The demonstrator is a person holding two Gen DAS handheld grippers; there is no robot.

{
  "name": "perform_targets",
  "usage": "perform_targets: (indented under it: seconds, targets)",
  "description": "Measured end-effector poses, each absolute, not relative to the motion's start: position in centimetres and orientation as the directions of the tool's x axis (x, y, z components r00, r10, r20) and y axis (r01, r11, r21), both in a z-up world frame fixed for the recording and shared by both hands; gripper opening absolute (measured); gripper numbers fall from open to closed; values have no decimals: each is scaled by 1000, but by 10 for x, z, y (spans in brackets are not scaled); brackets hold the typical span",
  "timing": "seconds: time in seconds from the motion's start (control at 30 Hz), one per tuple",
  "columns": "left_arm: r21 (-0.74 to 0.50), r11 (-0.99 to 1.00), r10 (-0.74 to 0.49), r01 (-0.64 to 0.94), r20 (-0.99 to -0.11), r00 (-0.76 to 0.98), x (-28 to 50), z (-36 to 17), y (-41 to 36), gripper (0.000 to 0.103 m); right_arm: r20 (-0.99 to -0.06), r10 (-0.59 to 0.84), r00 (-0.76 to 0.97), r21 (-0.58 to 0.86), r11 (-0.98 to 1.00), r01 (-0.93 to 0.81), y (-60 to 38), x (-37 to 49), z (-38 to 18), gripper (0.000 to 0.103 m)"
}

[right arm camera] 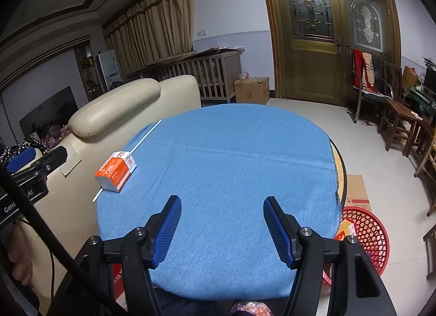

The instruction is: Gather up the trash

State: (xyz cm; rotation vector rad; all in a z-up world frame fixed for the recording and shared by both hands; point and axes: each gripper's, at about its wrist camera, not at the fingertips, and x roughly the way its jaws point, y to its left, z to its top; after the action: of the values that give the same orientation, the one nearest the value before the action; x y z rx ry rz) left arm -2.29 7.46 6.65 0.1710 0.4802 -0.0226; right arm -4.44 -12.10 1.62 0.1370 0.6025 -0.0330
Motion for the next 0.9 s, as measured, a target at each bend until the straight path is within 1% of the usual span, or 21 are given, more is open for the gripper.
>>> perform_targets:
  seconds: [0.9]
  targets:
    - [135,990,23,49,-486,874,-21,61,84,87,-571,5,821,122,989,79,-118,-42,11,66]
